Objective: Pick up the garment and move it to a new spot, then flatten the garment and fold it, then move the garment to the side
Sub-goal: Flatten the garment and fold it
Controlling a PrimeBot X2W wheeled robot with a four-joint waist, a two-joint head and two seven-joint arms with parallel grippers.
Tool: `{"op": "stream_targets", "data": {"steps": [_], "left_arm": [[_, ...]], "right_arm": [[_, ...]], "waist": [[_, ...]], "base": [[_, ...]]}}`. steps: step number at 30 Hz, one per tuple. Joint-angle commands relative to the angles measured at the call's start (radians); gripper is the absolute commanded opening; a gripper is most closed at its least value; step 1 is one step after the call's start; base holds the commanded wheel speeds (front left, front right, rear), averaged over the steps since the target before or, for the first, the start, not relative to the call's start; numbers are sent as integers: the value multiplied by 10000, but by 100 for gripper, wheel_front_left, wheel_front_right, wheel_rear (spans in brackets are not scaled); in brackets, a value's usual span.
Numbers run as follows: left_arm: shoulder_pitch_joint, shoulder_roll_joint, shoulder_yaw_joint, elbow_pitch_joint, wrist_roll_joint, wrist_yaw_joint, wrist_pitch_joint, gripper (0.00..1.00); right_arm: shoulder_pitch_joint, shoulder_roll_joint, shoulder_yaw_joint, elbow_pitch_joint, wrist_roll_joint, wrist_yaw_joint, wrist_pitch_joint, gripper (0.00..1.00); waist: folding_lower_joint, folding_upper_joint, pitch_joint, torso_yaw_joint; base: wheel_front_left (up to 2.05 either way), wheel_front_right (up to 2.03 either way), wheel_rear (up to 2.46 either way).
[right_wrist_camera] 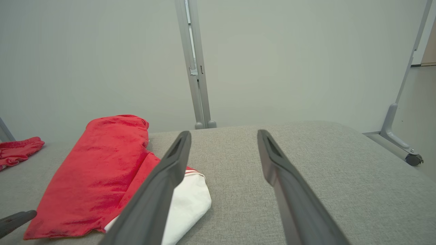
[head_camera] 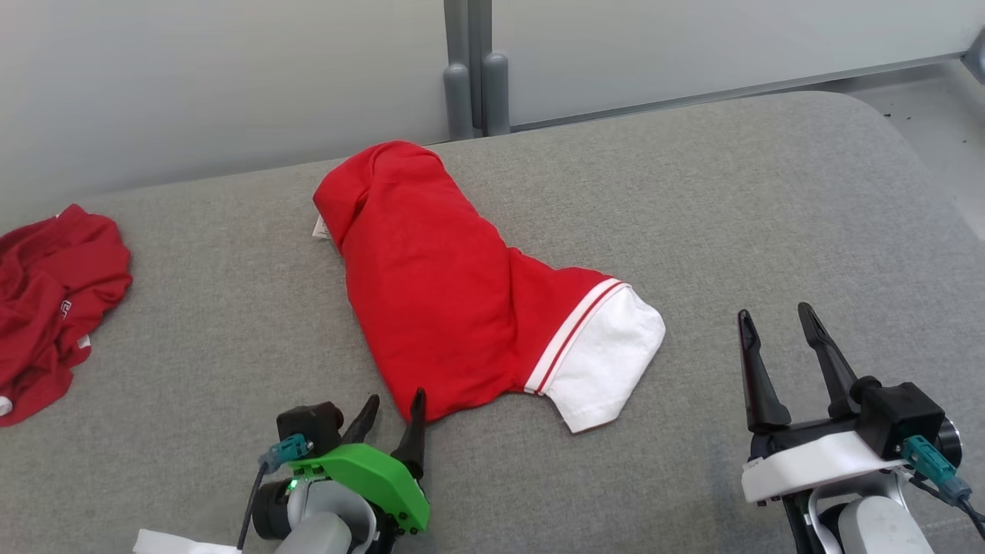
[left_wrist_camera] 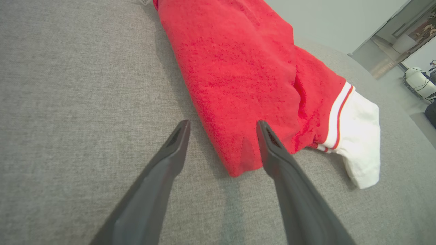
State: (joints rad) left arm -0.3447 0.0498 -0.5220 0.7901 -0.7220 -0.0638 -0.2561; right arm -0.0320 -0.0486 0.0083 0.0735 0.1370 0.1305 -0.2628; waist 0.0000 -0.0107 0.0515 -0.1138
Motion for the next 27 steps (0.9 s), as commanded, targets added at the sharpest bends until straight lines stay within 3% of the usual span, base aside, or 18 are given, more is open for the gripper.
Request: {"op": "stream_targets", "data": {"steps": [1,10,11,13,14,20,27], "left_arm": [[-95,27,-166,157,-349,168,-1,100],[-712,26,-760,812,-1246,479,-95,100],[-757,25,-802,864,-1295,495,-87,78],[-857,25,-834,877,-1383,511,-95,13],[-941,25,-771,799,-1359,551,-98,0],[-1018,25,-191,124,-915,786,-91,0],[-1818,23,130,-862,615,905,-93,0]], "right_arm": [[6,-33,42,20,-61,5,-34,100],[-163,-33,24,-3,-80,5,-34,100],[-159,-33,14,-7,-83,5,-34,100],[-161,-33,-6,-7,-84,5,-34,100],[-170,-33,-14,-13,-81,5,-34,100],[-140,-33,-36,-34,-62,5,-34,100],[-132,-33,-44,-60,-42,5,-34,100]], "waist": [[0,107,31,-159],[0,107,204,-491],[0,107,209,-507],[0,107,217,-532],[0,107,226,-537],[0,107,229,-562],[0,107,258,-631]], "base": [[0,0,0],[0,0,0],[0,0,0],[0,0,0],[0,0,0],[0,0,0],[0,0,0]]}}
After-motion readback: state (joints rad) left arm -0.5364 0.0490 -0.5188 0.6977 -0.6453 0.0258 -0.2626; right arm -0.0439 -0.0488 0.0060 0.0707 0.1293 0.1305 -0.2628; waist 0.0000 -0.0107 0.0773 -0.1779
